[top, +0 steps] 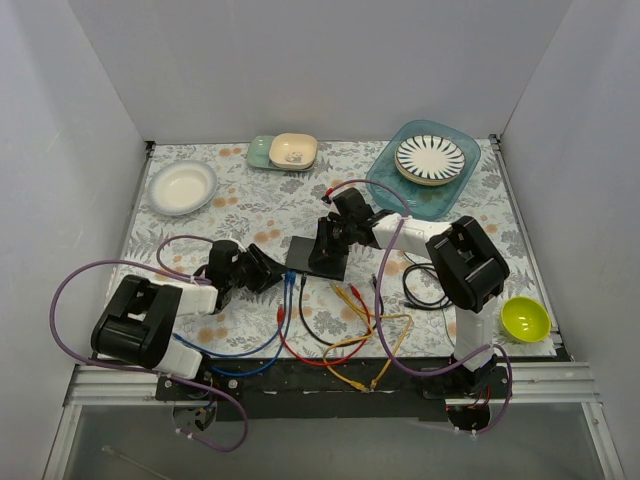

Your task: Pull the plug from the switch port

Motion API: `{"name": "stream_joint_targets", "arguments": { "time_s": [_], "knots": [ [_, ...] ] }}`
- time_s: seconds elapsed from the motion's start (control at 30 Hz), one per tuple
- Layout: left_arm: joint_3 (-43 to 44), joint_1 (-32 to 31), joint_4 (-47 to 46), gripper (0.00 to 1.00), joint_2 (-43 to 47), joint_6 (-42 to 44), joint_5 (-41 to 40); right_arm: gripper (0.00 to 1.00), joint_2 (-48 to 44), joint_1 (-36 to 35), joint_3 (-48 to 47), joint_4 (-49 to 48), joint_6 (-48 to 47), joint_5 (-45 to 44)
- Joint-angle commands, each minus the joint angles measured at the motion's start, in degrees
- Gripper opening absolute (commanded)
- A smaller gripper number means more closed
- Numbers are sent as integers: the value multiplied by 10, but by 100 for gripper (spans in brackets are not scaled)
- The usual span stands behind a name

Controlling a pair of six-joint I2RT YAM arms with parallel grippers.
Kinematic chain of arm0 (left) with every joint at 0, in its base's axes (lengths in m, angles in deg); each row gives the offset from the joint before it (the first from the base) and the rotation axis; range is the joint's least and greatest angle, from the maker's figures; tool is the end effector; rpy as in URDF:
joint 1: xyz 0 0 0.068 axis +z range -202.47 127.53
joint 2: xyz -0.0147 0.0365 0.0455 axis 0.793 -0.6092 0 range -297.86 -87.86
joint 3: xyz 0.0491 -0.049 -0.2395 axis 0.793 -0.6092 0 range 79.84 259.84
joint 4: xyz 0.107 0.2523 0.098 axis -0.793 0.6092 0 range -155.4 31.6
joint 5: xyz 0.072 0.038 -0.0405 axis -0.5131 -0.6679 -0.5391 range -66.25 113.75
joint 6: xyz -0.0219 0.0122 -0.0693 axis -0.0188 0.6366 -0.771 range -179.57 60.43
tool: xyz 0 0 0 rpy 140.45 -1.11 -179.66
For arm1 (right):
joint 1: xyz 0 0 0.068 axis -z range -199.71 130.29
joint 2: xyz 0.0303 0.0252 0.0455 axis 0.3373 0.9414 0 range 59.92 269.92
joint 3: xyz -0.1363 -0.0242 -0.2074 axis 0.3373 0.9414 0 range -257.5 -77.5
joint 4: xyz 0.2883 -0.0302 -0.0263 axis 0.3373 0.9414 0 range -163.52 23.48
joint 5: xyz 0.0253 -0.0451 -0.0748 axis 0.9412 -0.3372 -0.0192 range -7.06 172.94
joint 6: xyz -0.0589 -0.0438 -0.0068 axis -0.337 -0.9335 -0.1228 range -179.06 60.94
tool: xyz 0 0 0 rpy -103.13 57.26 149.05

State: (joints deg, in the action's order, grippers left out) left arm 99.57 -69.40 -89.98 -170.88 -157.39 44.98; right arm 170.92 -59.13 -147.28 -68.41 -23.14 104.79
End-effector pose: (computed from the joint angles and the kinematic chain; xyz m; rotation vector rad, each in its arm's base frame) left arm 0.2530 -0.1003 0.0494 -1.5293 2.1596 -1.3317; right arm 0.3283 0.2996 0.1053 -0.2776 2.5661 1.0231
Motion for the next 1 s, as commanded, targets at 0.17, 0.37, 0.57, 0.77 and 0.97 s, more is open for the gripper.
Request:
{"name": "stream_joint_targets", "arguments": {
  "time_s": [0.17,0.37,0.57,0.77,0.97],
  "knots": [
    [-19,2,-74,38,-39,-6,31,21,40,0,-17,70,1,-20],
    [-25,1,-105,32,-64,-20,36,21,43,1,-19,76,-2,-22],
    [-24,3,-133,27,-87,-31,47,21,49,0,-25,86,-5,-19],
    [-36,9,-158,25,-100,-54,46,21,49,1,-21,86,-8,-20],
    [-43,14,-181,30,-112,-92,48,21,49,1,-18,85,-11,-19]
  ]
}}
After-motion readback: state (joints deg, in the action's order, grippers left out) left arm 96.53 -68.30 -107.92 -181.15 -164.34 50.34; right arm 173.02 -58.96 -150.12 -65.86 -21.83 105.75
